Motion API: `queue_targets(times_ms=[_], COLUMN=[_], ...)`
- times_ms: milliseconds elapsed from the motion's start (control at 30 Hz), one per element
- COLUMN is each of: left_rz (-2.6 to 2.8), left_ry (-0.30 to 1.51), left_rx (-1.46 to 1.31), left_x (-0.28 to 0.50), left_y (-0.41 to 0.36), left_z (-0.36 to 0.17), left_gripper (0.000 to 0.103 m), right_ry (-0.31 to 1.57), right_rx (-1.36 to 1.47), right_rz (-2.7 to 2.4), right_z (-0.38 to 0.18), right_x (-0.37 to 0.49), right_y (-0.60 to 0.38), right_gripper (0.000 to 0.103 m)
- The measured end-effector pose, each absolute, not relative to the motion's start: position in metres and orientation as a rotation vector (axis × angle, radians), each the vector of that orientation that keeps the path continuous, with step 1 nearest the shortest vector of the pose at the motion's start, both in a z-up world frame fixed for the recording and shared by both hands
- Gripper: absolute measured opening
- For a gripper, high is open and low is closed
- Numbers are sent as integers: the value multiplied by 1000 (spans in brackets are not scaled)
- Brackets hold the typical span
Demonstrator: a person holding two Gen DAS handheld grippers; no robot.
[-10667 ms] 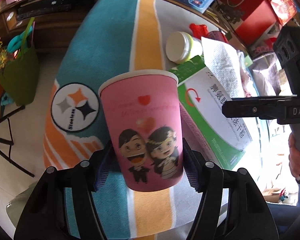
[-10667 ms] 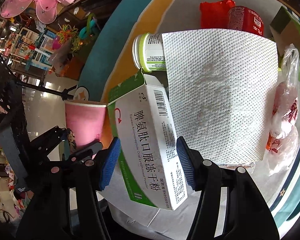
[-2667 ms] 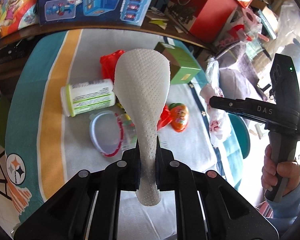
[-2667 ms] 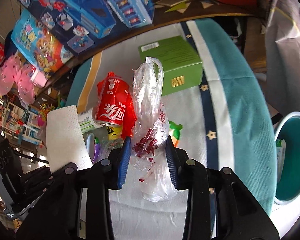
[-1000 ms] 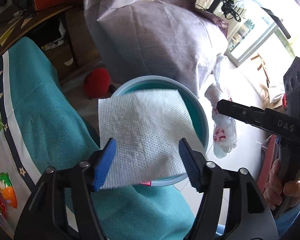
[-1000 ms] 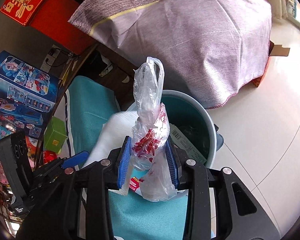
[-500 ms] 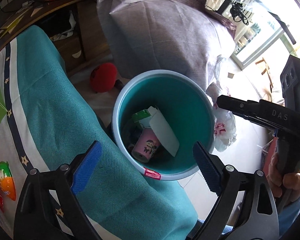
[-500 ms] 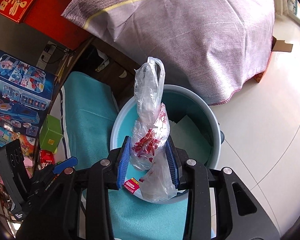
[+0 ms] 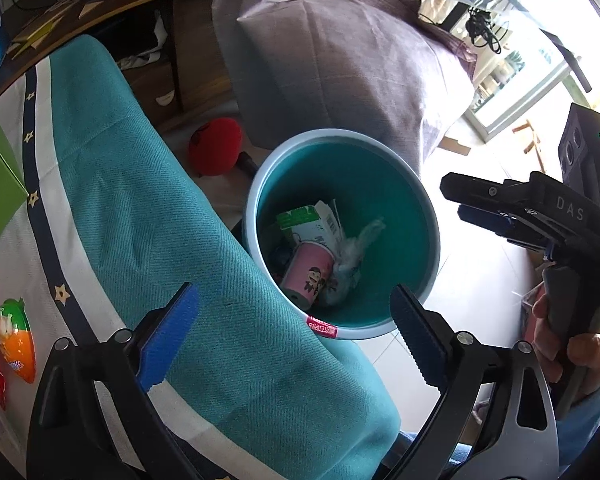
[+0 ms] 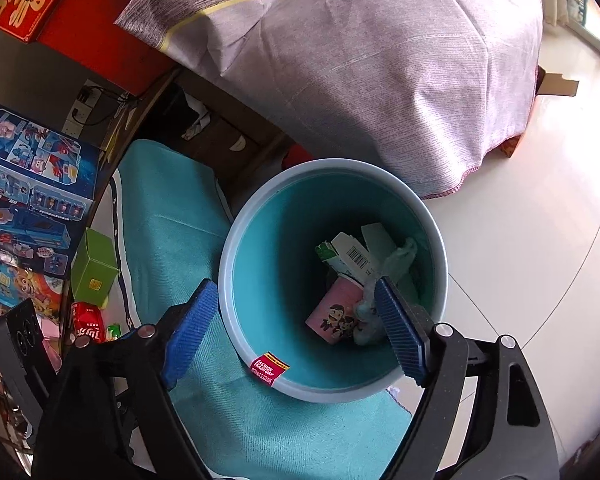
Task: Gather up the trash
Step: 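Open the left tool over the bin while the right tool releases the plastic bag, then move both tools back over the table toward the remaining trash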
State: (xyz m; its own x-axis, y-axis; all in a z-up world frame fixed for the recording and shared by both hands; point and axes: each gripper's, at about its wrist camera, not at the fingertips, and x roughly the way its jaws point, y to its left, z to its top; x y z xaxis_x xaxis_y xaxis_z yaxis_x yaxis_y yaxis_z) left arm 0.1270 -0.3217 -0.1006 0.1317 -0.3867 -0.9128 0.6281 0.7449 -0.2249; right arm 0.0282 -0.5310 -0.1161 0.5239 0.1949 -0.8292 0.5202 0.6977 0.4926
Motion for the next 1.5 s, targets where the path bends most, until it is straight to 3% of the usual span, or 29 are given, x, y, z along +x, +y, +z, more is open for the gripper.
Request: queue_targets(times_ms=[667,1500], left_rz=[-644,-333], left_ry=[1191,1114], left_rx=[91,-182], left_x=[125,113], left_y=[-216,35], left_z=[-76,-68], left_gripper=[97,98], right_ry=[1084,1244], right_rx=[706,453], right_rz=[-120,132], right_z=[-92,-77], right_x=[54,111], right_y=[-436,-229], right_gripper=[79,79])
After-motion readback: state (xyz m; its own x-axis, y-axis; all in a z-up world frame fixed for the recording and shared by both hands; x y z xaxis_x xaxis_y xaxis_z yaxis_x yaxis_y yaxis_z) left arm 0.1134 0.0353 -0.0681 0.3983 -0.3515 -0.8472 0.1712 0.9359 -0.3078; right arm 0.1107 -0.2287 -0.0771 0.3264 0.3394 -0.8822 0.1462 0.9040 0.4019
